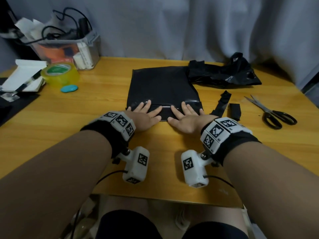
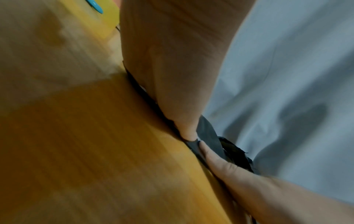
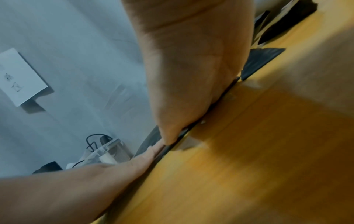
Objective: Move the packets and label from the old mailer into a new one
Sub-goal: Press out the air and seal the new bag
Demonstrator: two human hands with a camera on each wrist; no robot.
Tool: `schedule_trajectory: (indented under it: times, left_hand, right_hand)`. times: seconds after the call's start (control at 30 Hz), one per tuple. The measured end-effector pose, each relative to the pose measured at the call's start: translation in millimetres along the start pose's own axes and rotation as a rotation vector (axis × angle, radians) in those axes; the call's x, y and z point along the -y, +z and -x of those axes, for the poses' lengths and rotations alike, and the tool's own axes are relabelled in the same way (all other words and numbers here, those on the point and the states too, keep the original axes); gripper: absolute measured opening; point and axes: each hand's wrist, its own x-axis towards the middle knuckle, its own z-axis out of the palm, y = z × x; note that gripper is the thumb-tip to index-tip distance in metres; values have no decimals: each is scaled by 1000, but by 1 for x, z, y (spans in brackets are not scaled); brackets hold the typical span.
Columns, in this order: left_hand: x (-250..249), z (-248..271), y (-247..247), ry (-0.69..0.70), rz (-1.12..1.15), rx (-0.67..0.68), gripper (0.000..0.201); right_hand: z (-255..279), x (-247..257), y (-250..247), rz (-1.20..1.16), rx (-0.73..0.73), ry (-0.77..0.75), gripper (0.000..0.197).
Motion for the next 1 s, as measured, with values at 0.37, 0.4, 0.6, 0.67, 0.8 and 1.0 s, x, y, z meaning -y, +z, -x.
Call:
schedule_trajectory:
  times: [0.37, 0.4, 0.6, 0.67, 0.8, 1.0]
  left_hand:
    - [38, 17, 2, -239, 4, -29, 76]
    - [38, 18, -2, -245, -31, -48, 77]
    - [-15, 16, 0, 119, 32, -189, 54]
    - [-17, 9, 7, 70, 76, -90, 52]
    - [13, 7, 10, -66, 39, -63, 68]
    - [28, 28, -3, -113, -1, -354, 78]
  right_hand:
    - [14, -31, -8, 67, -101, 158, 72]
    - [14, -32, -13, 91, -120, 174, 74]
    - [10, 4, -5, 62, -109, -108, 57]
    - [4, 3, 5, 43, -66, -56, 56]
    - [7, -20, -3, 66, -89, 79, 61]
    - [47, -53, -32, -279, -177, -65, 59]
